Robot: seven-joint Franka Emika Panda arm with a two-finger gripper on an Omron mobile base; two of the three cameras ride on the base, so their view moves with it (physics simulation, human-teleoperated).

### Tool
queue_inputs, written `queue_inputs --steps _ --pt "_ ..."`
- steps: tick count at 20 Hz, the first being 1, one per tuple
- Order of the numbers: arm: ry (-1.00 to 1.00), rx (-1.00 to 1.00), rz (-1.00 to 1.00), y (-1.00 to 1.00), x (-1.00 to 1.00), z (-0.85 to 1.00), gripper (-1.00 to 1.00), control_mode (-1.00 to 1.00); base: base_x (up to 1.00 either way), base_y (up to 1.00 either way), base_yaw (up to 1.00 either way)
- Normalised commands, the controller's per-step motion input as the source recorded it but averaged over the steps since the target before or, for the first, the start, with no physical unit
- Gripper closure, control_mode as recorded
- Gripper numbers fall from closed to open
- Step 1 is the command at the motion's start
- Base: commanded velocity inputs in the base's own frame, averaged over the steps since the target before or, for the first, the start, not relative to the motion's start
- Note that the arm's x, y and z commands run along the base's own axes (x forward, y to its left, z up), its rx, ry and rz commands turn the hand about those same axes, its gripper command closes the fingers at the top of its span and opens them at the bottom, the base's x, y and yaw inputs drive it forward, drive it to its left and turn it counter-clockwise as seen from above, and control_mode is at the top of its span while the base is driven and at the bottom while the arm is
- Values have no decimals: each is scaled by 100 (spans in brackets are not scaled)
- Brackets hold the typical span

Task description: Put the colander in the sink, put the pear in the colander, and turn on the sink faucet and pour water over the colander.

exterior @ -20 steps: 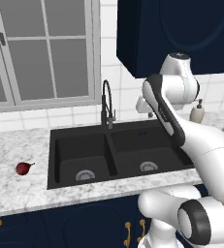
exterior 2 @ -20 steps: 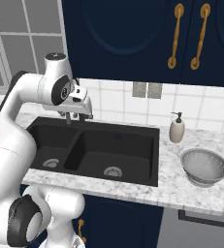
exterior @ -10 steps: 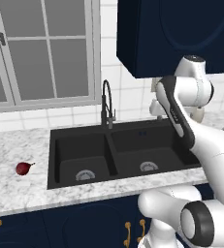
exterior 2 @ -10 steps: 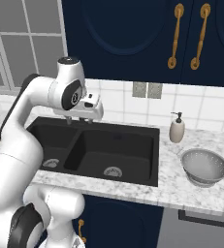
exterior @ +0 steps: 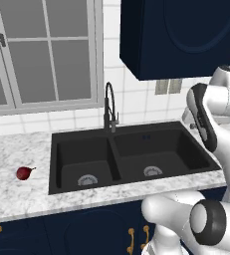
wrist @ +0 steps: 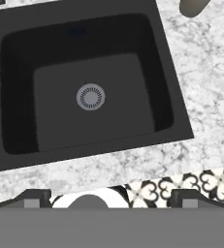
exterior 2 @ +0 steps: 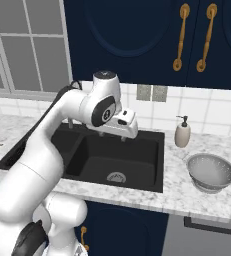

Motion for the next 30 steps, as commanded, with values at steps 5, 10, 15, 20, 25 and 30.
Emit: queue_inputs --steps 5,10,15,20,25,30 --pt "0 0 -19 -77 0 -18 -100 -100 0 0 0" --pt "1 0 -16 -73 0 -17 -100 -100 0 0 0" --pt "0 0 -9 -62 1 -15 -100 -100 0 0 0" --pt "0 0 -1 -51 1 -19 -100 -100 0 0 0" --pt "0 0 -1 -42 5 -15 -100 -100 0 0 0" --pt "0 0 0 -23 25 -19 -100 -100 0 0 0"
